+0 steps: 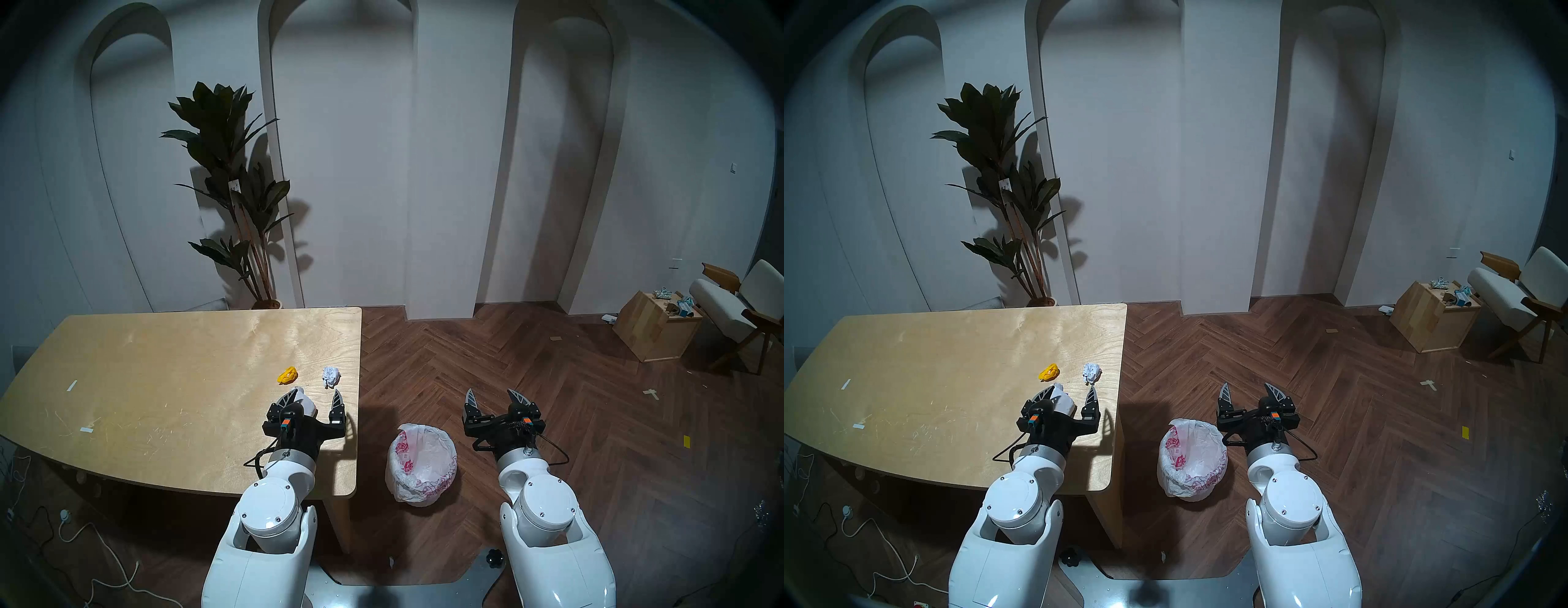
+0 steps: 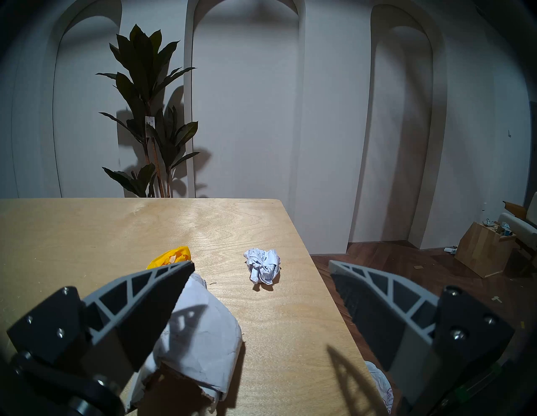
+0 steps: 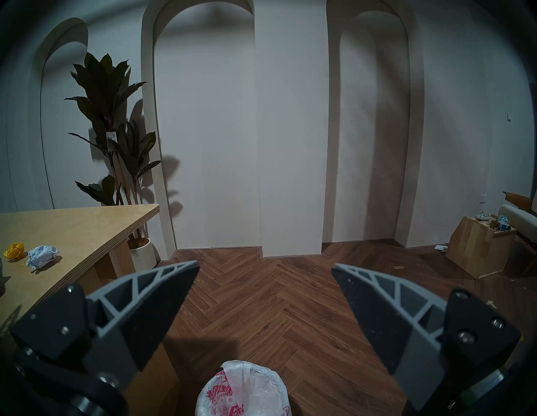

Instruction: Put the trash into the trash bin on the ground

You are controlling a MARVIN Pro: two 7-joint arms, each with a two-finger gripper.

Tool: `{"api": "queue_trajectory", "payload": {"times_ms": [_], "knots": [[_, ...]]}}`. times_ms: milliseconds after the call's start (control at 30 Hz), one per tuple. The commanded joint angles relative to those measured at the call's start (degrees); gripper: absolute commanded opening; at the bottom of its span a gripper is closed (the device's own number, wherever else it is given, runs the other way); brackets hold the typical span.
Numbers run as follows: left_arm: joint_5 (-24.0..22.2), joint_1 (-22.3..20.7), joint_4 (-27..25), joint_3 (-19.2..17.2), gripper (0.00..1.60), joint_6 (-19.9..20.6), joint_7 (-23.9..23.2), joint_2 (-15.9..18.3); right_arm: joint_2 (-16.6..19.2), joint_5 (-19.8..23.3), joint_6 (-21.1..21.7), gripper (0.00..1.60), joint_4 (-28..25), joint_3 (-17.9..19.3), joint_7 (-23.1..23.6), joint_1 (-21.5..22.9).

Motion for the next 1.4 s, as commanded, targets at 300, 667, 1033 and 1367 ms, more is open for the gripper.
{"api": "queue_trajectory", "payload": {"times_ms": [300, 667, 1033, 1367], "knots": [[-0.2, 0.2, -1.9, -1.2, 1.6, -0.9, 0.7, 0.1, 0.0, 0.4, -1.4, 1.6, -1.0, -0.3, 0.5, 0.1], [-0.6, 0.4, -4.7, -8.3, 1.6, -0.3, 3.6, 1.5, 1.3, 1.4, -1.4, 1.6, -1.3, -6.2, 4.7, 2.1], [-1.8, 0.6, -5.5, -16.0, 1.6, -0.6, 6.9, 2.5, 4.6, 2.8, -1.0, 1.6, -1.3, -15.7, 7.2, 5.6], [-2.0, 0.4, -4.5, -20.8, 1.6, -0.2, 8.8, 3.8, 6.7, 5.8, 0.3, 1.6, -0.1, -24.3, 4.2, 11.4]]}}
